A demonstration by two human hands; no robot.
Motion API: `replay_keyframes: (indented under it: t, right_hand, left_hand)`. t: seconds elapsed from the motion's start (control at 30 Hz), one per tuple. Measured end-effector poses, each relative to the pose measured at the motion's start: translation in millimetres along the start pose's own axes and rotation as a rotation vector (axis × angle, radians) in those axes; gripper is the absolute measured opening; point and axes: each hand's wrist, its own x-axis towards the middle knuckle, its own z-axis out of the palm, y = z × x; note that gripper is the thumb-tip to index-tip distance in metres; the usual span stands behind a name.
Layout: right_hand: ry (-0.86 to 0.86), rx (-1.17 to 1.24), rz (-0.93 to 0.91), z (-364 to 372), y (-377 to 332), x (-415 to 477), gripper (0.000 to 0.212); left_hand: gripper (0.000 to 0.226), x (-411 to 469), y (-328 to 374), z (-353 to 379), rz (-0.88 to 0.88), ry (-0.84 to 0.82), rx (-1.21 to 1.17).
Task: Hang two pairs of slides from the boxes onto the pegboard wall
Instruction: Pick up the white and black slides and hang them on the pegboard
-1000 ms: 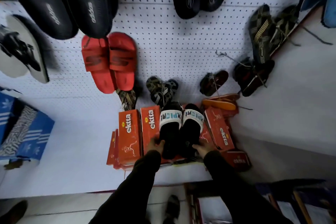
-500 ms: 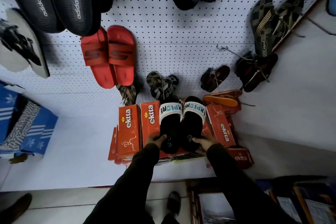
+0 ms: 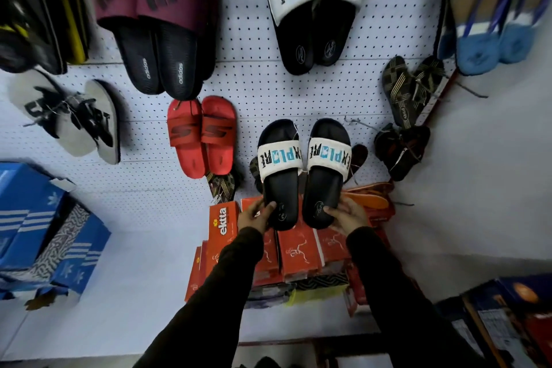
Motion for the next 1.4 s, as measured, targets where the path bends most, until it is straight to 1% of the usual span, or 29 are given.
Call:
replay_keyframes:
  t: [0.1,0.2,0.33,0.47,0.57,0.73,0.87,0.97,1.07,1.17,1.27,1.33,1.4]
  right_hand:
    - [-0.007,0.018,-0.111,4.0,-28.6,-3.3,0.055]
    - [-0.024,0.038,-0.191,9.9,-57.0,-11.1,0.057]
    - [-0.048,0.079,-0.291,17.9,-92.3,-15.5,0.057]
    - [-0.071,0.106,-0.368,23.8,-129.7,-19.2,0.058]
    - [-0.083,0.117,-0.455,28.0,-157.8,-25.1,0.052]
    - [-0.125,0.142,-0.573,36.5,-208.4,-33.3,0.045]
    - [-0.136,0.18,-0.636,43.5,-250.1,-31.7,0.052]
    - [-0.131,0.176,-0.649,49.3,-277.6,-30.9,0.051]
    - [-0.133,0.164,-0.599,51.6,-292.7,-21.9,0.053]
    - [-0.134,0.136,-0.503,50.3,-289.1,-8.8,0.053]
    - [-0.125,0.082,-0.445,50.7,-276.8,1.9,0.052]
    - [-0.137,0.07,-0.443,52.4,-272.7,6.4,0.052]
    - [-0.12,0.051,-0.48,54.5,-269.5,7.3,0.05]
  left_hand:
    - [0.052,-6.9,29.5,9.0,0.094,-0.012,-0.027]
    - [0.053,-9.9,55.6,15.7,0.184,-0.019,-0.004]
    - [0.056,-8.6,88.7,26.2,0.266,-0.021,-0.054]
    - [0.051,-8.7,119.6,35.7,0.383,-0.05,-0.075]
    - [0.049,-9.0,143.8,44.5,0.457,-0.099,-0.099]
    - [0.049,-5.7,191.3,61.9,0.553,-0.129,-0.155]
    - [0.046,-9.4,235.2,77.8,0.645,-0.16,-0.178]
    - [0.048,-8.0,264.7,88.4,0.669,-0.153,-0.173]
    - [0.052,1.8,280.3,95.2,0.624,-0.129,-0.15]
    - [0.045,15.2,275.6,98.5,0.54,-0.116,-0.142]
    - [0.045,26.8,259.6,100.6,0.471,-0.131,-0.149]
    - [0.045,29.8,252.9,104.7,0.472,-0.136,-0.162]
    - [0.043,30.4,249.9,105.5,0.488,-0.133,-0.175]
